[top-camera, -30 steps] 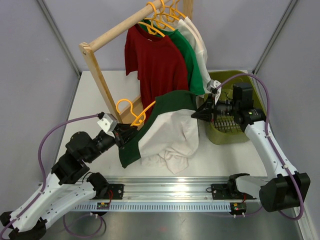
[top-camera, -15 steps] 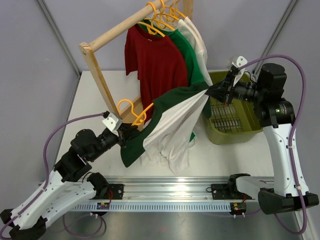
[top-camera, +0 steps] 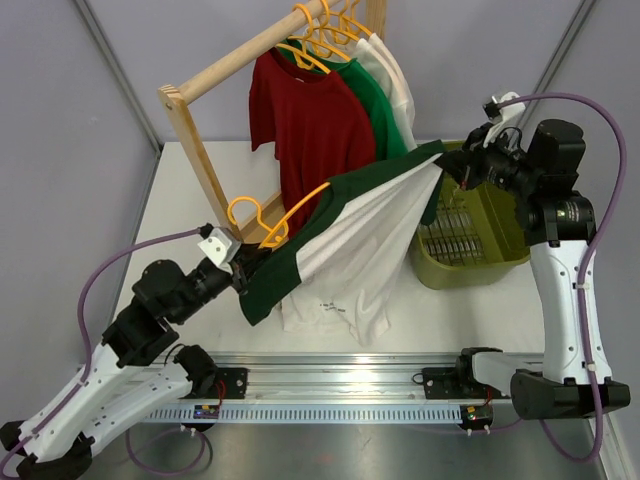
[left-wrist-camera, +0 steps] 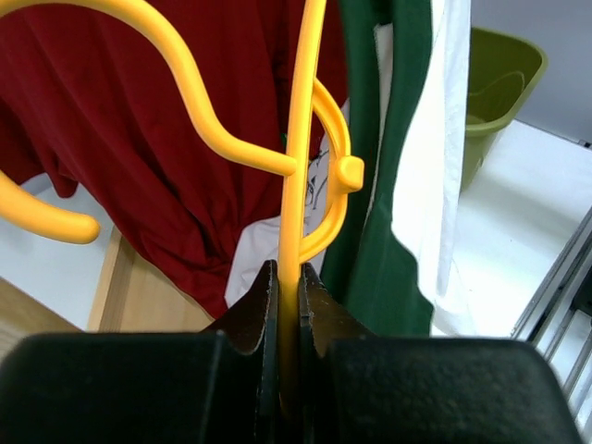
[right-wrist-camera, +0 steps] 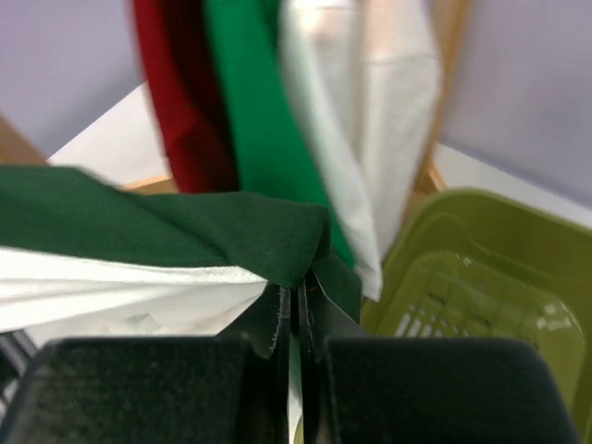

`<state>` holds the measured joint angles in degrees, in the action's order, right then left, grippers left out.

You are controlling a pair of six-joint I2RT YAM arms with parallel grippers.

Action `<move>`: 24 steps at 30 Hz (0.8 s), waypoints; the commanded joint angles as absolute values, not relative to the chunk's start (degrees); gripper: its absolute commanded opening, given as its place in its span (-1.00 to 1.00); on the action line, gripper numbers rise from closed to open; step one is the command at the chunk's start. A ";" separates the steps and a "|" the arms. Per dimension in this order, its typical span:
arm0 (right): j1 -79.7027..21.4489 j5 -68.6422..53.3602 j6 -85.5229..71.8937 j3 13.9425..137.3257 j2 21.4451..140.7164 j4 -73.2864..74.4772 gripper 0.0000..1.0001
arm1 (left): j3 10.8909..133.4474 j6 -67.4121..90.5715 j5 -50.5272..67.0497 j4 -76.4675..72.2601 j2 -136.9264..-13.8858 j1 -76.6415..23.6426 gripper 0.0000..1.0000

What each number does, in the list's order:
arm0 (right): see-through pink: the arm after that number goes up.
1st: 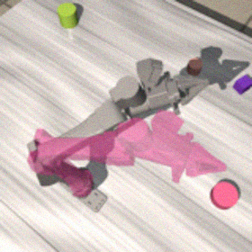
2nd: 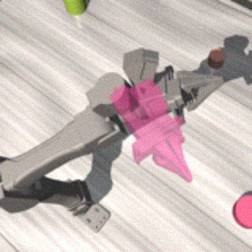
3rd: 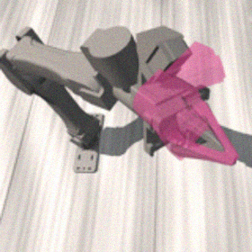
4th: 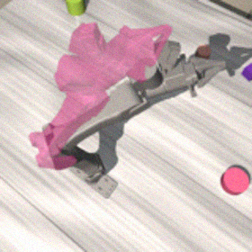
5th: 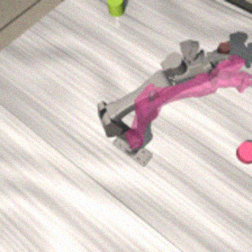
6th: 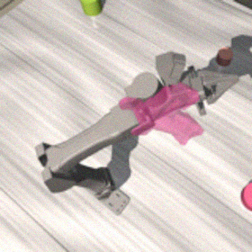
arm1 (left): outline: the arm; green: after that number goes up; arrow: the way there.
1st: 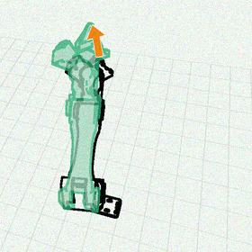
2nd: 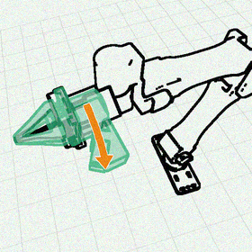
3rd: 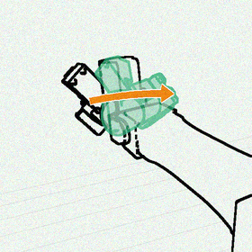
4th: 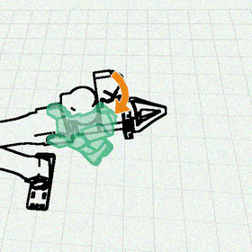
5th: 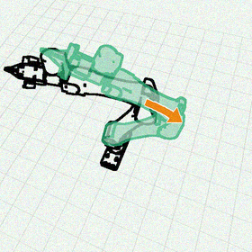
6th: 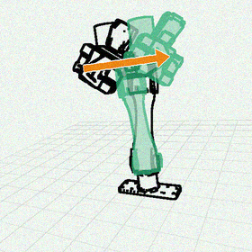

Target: Remove the t-shirt from the hanger

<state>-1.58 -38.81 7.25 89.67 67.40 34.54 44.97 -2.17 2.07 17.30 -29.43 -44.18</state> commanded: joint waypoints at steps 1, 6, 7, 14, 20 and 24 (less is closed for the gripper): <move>3.42 -25.24 1.15 88.43 64.78 26.64 -1.00 | 47.20 -4.57 0.44 20.56 -26.28 -44.03 -1.00; 6.68 -21.80 0.35 84.65 63.11 26.19 -1.00 | 47.11 -4.48 -4.30 24.43 -21.37 -44.03 -1.00; 7.11 -21.10 0.35 83.07 62.84 26.10 -1.00 | 47.46 -4.40 -4.83 24.87 -19.79 -44.03 -1.00; 12.65 -20.38 -3.69 79.89 61.44 25.49 -1.00 | 50.18 -4.83 -8.60 29.52 -16.53 -44.03 -1.00; 14.06 -23.03 -3.78 77.61 61.44 25.40 -1.00 | 51.32 -4.13 -10.89 30.50 -13.71 -44.03 -1.00; 14.33 -27.15 -3.43 75.33 61.61 25.66 -1.00 | 53.26 -2.73 -11.43 29.10 -13.01 -44.03 -1.00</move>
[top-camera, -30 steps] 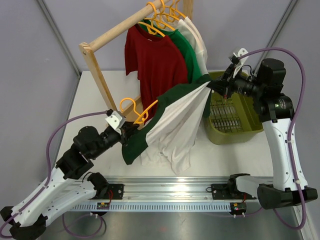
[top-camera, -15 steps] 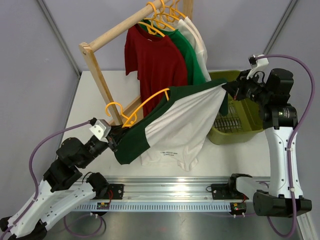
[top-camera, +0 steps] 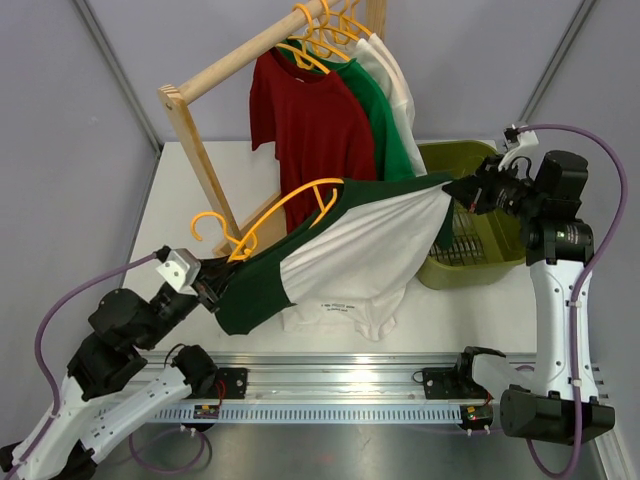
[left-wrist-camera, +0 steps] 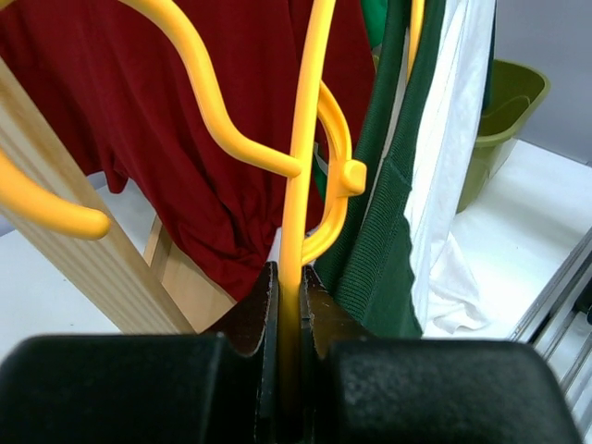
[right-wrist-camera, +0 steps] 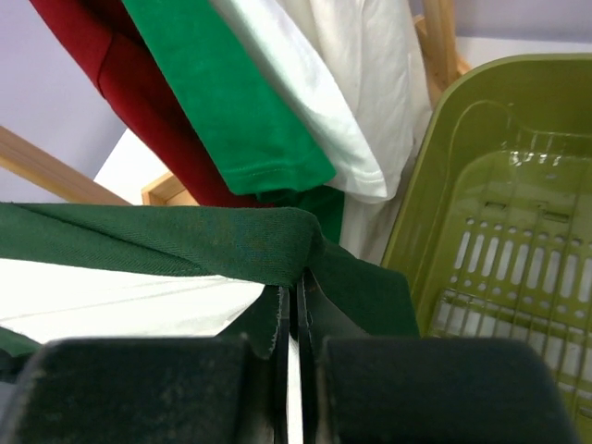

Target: Remove the t-shirt from the hanger

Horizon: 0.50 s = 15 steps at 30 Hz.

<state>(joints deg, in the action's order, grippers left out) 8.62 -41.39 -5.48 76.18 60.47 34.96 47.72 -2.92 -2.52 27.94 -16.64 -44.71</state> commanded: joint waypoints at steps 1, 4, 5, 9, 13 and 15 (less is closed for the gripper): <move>14.33 -27.51 -2.99 75.06 61.52 25.84 -1.00 | 53.70 -2.03 -11.34 28.22 -13.36 -44.03 -1.00; 14.33 -26.46 -1.67 73.92 60.91 25.66 -1.00 | 53.88 -1.23 -12.04 26.55 -14.67 -44.03 -1.00; 14.33 -26.98 -1.50 73.83 60.82 25.75 -1.00 | 53.62 -1.06 -12.04 25.85 -15.03 -44.03 -1.00; 14.33 -34.52 1.73 72.34 60.73 26.62 -1.00 | 53.09 -0.27 -11.08 22.25 -18.19 -44.03 -1.00; 14.33 -48.41 9.48 69.53 60.21 30.57 -1.00 | 53.26 -0.44 -9.41 14.62 -22.23 -44.03 -1.00; 14.33 -50.80 14.20 67.60 59.68 32.68 -1.00 | 54.40 -0.70 -9.67 12.40 -24.34 -44.03 -1.00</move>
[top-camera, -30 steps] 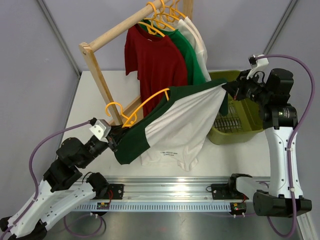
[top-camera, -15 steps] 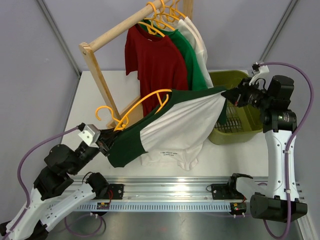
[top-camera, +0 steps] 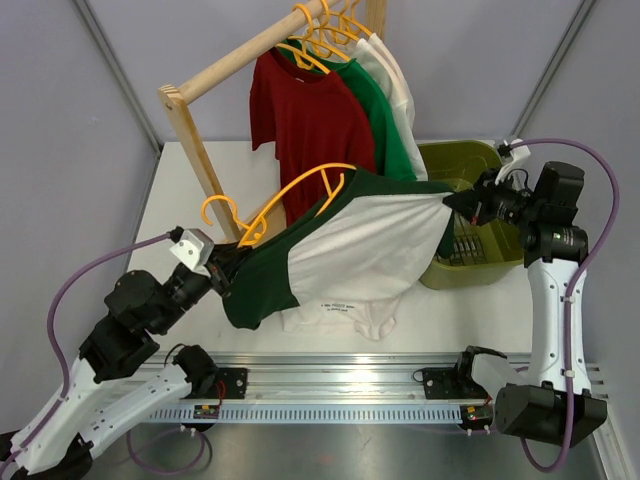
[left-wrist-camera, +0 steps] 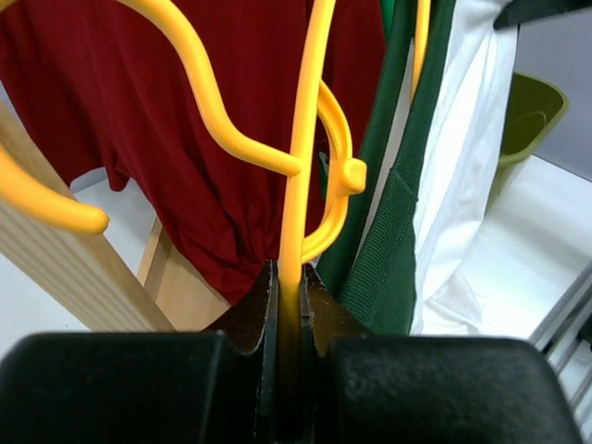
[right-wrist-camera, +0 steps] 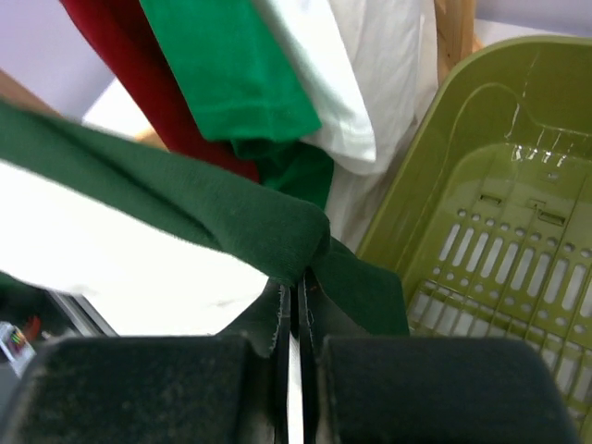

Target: Remove the t-shirt from the hanger

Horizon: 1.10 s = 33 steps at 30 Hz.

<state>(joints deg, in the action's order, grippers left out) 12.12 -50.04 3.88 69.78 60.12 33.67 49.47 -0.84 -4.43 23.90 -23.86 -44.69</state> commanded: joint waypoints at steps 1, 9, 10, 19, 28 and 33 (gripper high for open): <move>14.33 -50.71 15.37 66.80 59.33 33.13 -1.00 | 54.84 -0.79 -10.10 10.48 -24.78 -44.03 -1.00; 14.33 -51.15 25.40 61.88 57.65 37.62 -1.00 | 58.53 -0.26 -6.42 5.63 -31.89 -44.03 -1.00; 14.33 -51.76 25.57 61.61 57.74 37.70 -1.00 | 58.71 -0.26 -5.63 5.36 -32.51 -44.03 -1.00; 11.70 -74.78 46.39 62.58 60.29 55.44 -1.00 | 57.40 5.62 4.21 -3.77 -44.72 -44.12 -1.00; 5.89 -58.21 35.52 58.62 57.74 40.70 -1.00 | 55.20 1.50 4.84 -3.78 -53.08 -44.74 -1.00; 5.89 -58.61 31.37 58.01 58.71 36.39 -0.96 | 52.21 0.53 3.96 -2.99 -50.28 -44.74 -1.00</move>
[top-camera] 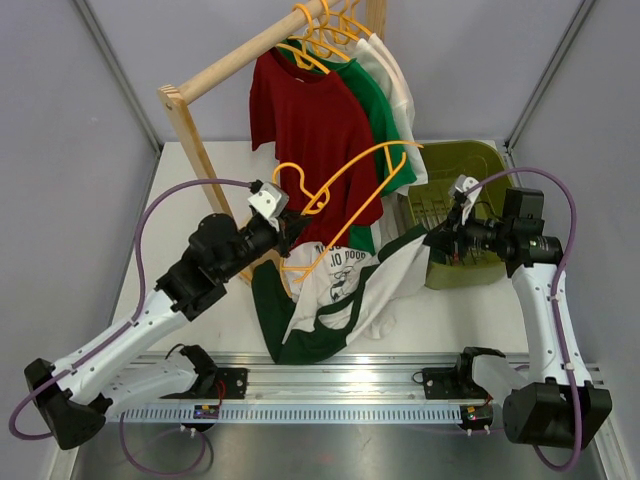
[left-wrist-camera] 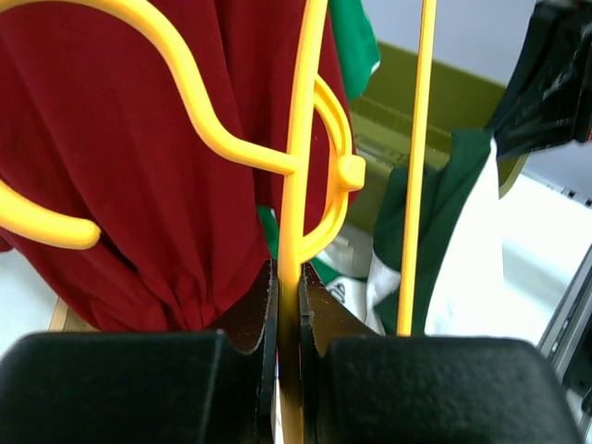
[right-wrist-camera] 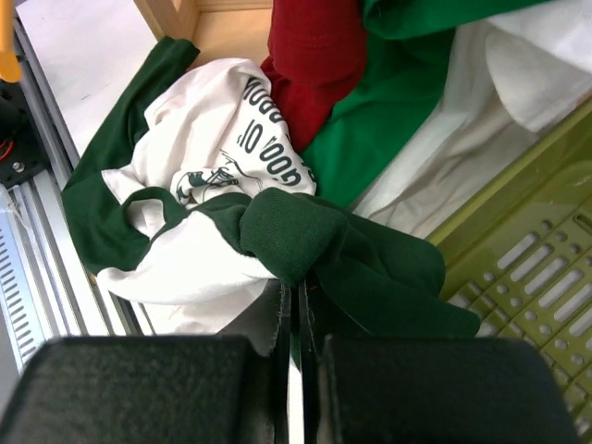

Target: Remove the t-shirt from the hanger

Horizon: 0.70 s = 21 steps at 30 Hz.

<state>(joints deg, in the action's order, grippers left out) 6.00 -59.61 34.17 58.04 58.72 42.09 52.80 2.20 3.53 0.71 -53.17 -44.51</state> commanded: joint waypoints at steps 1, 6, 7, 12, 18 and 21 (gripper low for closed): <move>5.89 -62.19 32.94 58.09 58.62 37.26 -0.91 | 51.95 0.44 3.96 -2.55 -49.84 -44.74 -1.00; 5.89 -69.70 63.40 65.55 62.74 67.97 0.06 | 52.73 -2.19 5.36 5.77 -47.55 -44.74 -1.00; 5.89 -68.13 68.24 67.22 63.54 73.16 0.16 | 53.26 -2.55 6.75 7.98 -47.29 -44.74 -1.00; 5.89 -62.41 81.55 76.02 65.22 93.67 0.55 | 56.77 -7.02 7.21 23.61 -46.32 -45.52 -1.00; 0.99 -64.25 74.19 79.62 61.52 93.25 0.68 | 56.16 -14.23 3.70 30.05 -45.00 -46.67 -1.00; -2.80 -65.13 65.59 80.60 61.52 88.35 0.69 | 55.81 -17.39 2.02 30.15 -46.14 -48.15 -1.00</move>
